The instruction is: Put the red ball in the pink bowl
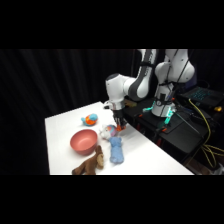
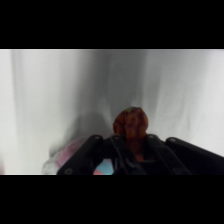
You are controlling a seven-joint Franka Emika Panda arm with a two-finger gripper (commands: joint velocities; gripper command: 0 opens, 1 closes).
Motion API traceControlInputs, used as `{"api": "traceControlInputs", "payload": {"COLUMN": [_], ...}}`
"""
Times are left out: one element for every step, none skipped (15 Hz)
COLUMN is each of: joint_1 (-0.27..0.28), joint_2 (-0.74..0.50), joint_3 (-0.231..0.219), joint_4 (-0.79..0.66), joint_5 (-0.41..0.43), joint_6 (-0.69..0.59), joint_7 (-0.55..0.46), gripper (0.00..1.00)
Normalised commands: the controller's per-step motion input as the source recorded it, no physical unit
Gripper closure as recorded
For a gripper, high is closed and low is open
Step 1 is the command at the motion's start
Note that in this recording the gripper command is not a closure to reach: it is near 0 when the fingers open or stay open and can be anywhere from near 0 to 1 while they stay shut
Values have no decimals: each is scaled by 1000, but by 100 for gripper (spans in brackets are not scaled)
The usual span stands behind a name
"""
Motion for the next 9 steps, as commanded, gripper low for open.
{"api": "traceControlInputs", "payload": {"joint_1": [187,180,177,176,161,144,127,106,80], "joint_2": [-313,-141,-1,152,271,349,449,502,568], "joint_3": [-189,-145,-120,-101,-86,-79,-80,-83,-91], "joint_4": [241,390,470,590,669,701,767,774,814], "joint_5": [-365,-309,-290,-290,-240,-207,-184,-159,-135], "joint_6": [-459,-481,-441,-425,-409,-377,-359,-326,-318], "joint_7": [255,207,197,203,152,113,86,49,19], "gripper": [32,32,32,32,32,32,32,32,32]}}
